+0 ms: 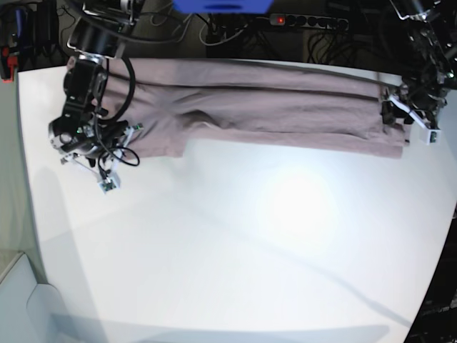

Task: Layout the t-shirt on the table in an organized manner, then fold the t-shirt properly
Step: 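Regrasp the folded strip's end with the right gripper and straighten it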

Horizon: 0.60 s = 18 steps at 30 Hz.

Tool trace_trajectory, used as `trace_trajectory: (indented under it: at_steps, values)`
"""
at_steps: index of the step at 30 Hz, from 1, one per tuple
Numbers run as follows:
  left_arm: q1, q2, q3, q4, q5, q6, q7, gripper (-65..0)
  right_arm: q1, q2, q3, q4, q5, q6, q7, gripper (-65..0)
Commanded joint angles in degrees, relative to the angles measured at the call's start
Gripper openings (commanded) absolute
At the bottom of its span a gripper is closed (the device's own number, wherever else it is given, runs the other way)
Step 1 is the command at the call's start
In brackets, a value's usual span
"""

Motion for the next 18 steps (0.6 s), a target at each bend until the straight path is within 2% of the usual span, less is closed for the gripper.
trace_trajectory:
  at_steps: [1,5,8,11,14,18]
  values:
    - [0.0,-0.5,0.1,0.3,0.5,0.2,1.3,-33.1,0.7,0.5,0.1,2.9,-0.1,-0.2,0.8,-65.0]
    - [0.0,-0.5,0.1,0.3,0.5,0.2,1.3,-33.1,-2.6,0.1,-0.1,12.2,0.0,-0.2,0.4,-65.0]
    - [0.0,-0.5,0.1,0.3,0.5,0.2,1.3,-33.1,-5.1,-1.4,0.2,19.8,0.0,-0.2,-4.9,-65.0]
    - [0.0,-0.5,0.1,0.3,0.4,0.2,1.3,-33.1,-8.6,-1.6,0.2,26.3,0.0,-0.2,-9.7,-65.0]
    - [0.0,-0.5,0.1,0.3,0.4,0.2,1.3,-33.1,-12.5,-1.5,0.2,27.9,-0.1,-0.2,-12.2,-65.0]
    - [0.0,-0.5,0.1,0.3,0.4,0.2,1.3,-33.1,-16.6,-1.4,0.3,27.8,-0.1,-0.2,-12.1,-65.0]
